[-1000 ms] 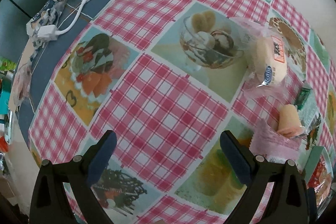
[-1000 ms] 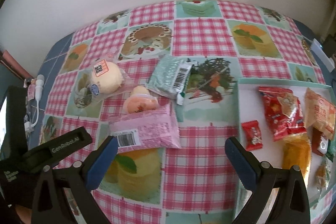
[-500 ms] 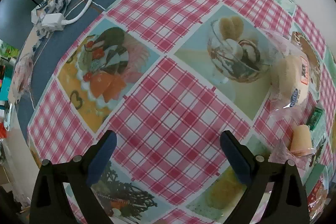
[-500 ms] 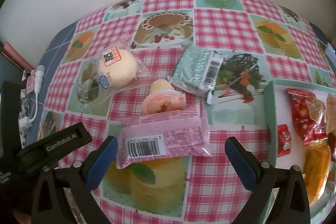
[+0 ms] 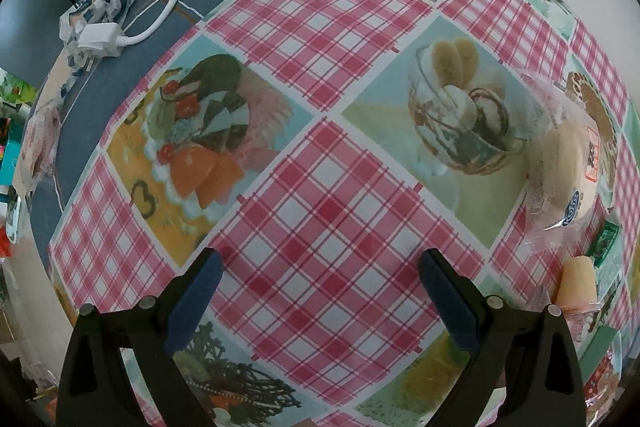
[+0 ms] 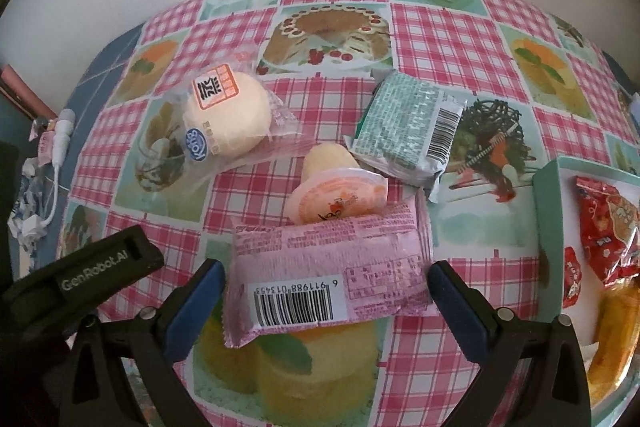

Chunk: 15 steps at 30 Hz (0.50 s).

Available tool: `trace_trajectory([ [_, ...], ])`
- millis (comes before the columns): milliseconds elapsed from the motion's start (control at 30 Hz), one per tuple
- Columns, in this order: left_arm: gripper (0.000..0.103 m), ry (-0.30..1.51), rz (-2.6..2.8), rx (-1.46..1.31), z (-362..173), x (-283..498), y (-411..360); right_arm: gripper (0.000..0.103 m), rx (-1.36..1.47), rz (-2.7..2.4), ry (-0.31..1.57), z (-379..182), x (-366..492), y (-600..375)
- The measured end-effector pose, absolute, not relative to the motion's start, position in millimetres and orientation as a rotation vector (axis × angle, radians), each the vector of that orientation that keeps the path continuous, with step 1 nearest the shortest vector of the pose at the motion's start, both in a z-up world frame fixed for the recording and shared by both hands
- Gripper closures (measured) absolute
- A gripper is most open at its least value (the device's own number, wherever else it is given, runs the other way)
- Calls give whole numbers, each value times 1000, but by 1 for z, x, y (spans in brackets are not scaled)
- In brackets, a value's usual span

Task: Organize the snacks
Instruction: 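Grasp the pink wrapped cake with the right tool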

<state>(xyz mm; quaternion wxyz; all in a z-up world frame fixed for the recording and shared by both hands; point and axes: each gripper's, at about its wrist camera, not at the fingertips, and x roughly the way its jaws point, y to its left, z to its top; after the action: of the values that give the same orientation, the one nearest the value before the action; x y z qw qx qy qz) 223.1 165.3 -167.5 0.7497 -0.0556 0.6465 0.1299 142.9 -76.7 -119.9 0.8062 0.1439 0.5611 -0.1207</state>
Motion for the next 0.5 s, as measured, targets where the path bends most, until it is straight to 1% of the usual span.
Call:
trace_trajectory([
  [133, 4, 1413, 286, -116, -172, 230, 173, 10, 289, -264, 1197, -120, 142, -76],
  [333, 4, 1408, 291, -99, -167, 222, 164, 13, 313, -241, 1189, -120, 139, -81],
  [500, 4, 1401, 287, -90, -159, 217, 155, 19, 301, -239, 1184, -115, 138, -81],
])
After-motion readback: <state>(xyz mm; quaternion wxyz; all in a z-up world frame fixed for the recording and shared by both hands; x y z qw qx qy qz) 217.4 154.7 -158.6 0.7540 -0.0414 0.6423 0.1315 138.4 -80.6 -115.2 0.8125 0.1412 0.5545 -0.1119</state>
